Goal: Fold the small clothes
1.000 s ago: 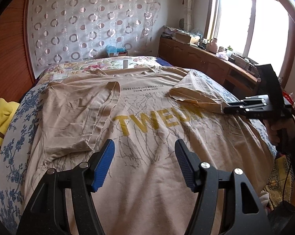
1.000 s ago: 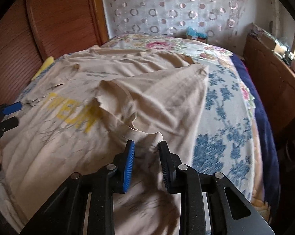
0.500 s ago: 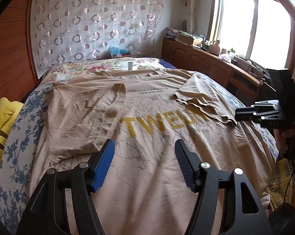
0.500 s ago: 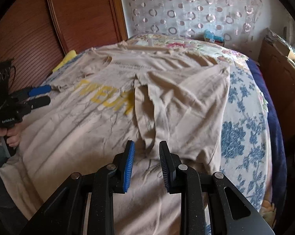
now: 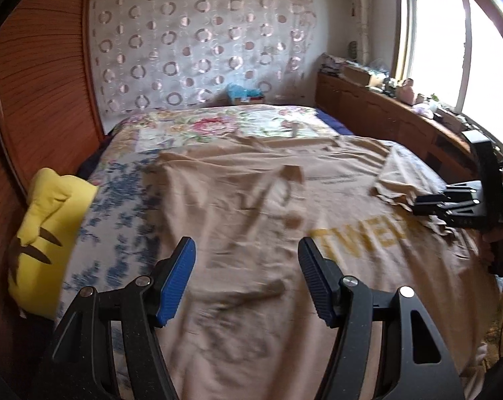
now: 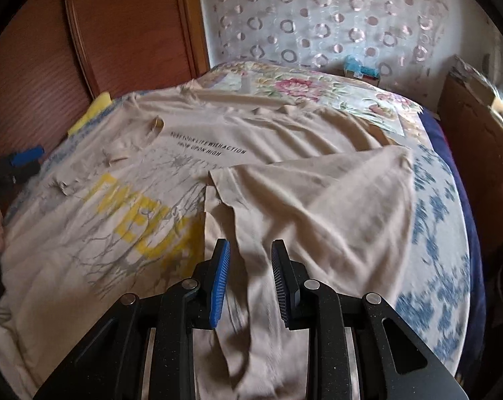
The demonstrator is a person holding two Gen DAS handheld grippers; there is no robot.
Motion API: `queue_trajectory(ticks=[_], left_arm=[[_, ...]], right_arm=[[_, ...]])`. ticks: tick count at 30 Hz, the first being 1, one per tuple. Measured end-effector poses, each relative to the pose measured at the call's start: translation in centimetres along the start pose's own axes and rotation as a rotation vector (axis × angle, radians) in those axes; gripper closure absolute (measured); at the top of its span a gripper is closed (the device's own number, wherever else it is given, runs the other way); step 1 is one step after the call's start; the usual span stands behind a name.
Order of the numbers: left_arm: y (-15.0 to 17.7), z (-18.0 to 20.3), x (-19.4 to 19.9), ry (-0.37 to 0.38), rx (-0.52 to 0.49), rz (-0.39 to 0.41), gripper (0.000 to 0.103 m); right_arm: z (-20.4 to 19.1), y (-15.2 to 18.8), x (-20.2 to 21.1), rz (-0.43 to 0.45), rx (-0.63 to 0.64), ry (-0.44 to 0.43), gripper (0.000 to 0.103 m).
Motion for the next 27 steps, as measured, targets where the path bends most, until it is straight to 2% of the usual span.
queue_trajectory(ticks=[2, 3, 4, 7, 10, 16, 17, 18, 20, 24, 25, 26, 27], left_arm=[[-0.2, -1.0, -0.2, -0.019, 0.003, -0.006, 0.038], [-0.2, -1.3, -0.3, -0.025, 0.003, -0.008, 0.038], [-0.2, -1.7, -0.4, -0.032, 0.003, -0.012, 0.038], [-0.4, -2.5, -0.8, -0.041, 0.005, -0.019, 0.038], [-0.8, -3.2, -1.8, -0.055, 0.003, -0.033, 0.038], [-1.2, -4.4, -3.2, -0.069, 0.004, -0.062, 0.038], [-1.3, -4.6, -3.3, -0.068, 0.008, -0.064, 0.038], [-1.3, -4.7, -3.4, -0.067, 0.012, -0.066, 0.038], [-1.2, -4.8, -3.7, -0.067, 0.015, -0.072, 0.038], [-1.3, -4.9, -4.1, -0.072, 0.01, -0.081, 0.038], [-1.3, -4.9, -4.2, -0.073, 0.009, -0.083, 0.038], [-1.4, -4.9, -4.2, -0.075, 0.008, -0.085, 0.038], [-1.4, -4.9, -4.2, -0.076, 0.006, -0.085, 0.038]], right_arm=[[-0.8, -0.5, -1.2, -0.004, 0.029, 0.02, 0.077], [-1.1, -0.6, -1.2, 0.004, 0.047, 0.036, 0.091], [-1.4, -0.7, -1.1, 0.004, 0.053, 0.036, 0.099], [-2.4, -0.6, -0.4, 0.012, 0.073, -0.029, 0.101], [-3.4, -0.8, 0.2, 0.031, 0.086, -0.058, 0.101], [-3.0, -1.3, -0.1, 0.065, 0.081, 0.018, 0.101], [-2.9, -1.4, -0.3, 0.06, 0.076, 0.033, 0.095], [-2.8, -1.6, -0.7, 0.051, 0.072, 0.057, 0.081], [-2.8, -1.6, -1.3, 0.033, 0.064, 0.071, 0.068], [-2.8, -2.1, -2.3, 0.0, 0.06, 0.036, 0.068], [-2.9, -2.2, -2.4, -0.005, 0.064, 0.034, 0.073], [-3.0, -2.3, -2.5, -0.007, 0.071, 0.035, 0.094], [-3.3, -2.4, -2.4, -0.001, 0.077, 0.026, 0.099]])
Point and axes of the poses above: each gripper's, at about its wrist camera, not at the fingertips, and x roughly against the way its jaws point, z to its right, y to its underside, the point moved 1 cm from there along -x, roughly the way its jaws point, and after that the axes turned 10 degrees about y, right-handed, at the moved point
